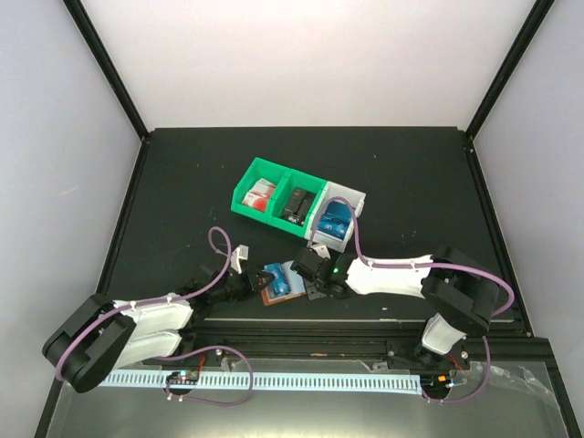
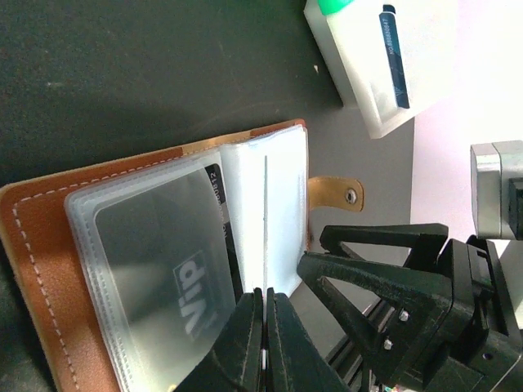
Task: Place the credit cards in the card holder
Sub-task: Insert the credit card into the card holder.
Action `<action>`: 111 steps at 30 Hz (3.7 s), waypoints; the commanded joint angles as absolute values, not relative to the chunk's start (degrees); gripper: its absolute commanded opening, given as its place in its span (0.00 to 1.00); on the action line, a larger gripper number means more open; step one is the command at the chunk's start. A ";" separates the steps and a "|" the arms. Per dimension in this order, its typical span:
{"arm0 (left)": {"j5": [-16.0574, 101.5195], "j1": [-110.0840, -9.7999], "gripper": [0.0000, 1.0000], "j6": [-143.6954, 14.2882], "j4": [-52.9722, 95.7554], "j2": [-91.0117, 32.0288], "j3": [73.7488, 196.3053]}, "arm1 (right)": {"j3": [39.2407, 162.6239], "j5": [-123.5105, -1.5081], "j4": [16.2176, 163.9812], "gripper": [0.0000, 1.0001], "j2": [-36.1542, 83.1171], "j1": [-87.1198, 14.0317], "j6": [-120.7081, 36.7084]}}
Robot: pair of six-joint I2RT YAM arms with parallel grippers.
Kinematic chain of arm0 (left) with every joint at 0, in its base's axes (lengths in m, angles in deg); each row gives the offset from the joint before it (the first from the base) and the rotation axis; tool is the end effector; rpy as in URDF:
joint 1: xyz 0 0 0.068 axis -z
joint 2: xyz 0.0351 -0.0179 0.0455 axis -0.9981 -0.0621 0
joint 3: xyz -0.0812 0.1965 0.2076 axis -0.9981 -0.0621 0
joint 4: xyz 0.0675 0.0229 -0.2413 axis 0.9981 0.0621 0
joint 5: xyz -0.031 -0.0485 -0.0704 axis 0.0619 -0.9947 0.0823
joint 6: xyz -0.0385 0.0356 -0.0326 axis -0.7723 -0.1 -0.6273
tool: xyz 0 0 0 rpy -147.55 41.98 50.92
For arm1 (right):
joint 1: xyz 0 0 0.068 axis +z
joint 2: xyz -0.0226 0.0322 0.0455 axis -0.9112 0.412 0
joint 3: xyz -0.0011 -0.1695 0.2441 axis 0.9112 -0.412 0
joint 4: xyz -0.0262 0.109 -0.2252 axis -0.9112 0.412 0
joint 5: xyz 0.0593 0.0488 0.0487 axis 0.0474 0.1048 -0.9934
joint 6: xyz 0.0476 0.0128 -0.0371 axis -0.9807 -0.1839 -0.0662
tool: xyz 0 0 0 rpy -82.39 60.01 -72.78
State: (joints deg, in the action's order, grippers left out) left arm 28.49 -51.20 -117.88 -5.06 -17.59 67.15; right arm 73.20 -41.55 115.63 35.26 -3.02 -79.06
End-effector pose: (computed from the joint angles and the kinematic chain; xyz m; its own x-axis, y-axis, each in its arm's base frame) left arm 0.1230 -0.1088 0.1418 -0.9030 -0.3852 -0.1904 -0.0346 0.5068 -0.8613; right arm 0.1389 0.2450 0.1661 -0.8886 -0.2498 -0.3847 -0.2970 0.9525 0.0676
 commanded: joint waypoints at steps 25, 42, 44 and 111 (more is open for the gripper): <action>22.67 -51.64 0.02 -122.41 -28.88 -34.86 66.59 | 71.09 -43.28 114.12 0.38 34.81 -2.85 -81.83; 20.93 -51.32 0.02 -124.87 -34.90 -44.65 67.56 | 71.27 -43.58 113.99 0.38 35.31 -2.87 -82.29; 19.84 -51.24 0.02 -125.50 -37.12 -46.09 68.08 | 71.16 -43.70 114.07 0.38 35.24 -2.84 -82.49; 36.59 -41.71 0.63 -103.17 15.53 -25.28 82.52 | 68.30 -38.37 110.97 0.76 23.41 -2.89 -80.21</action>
State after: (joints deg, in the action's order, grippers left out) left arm 33.28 -42.08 -110.38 -1.02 -31.62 79.39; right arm 69.18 -39.95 112.53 25.12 -3.02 -80.94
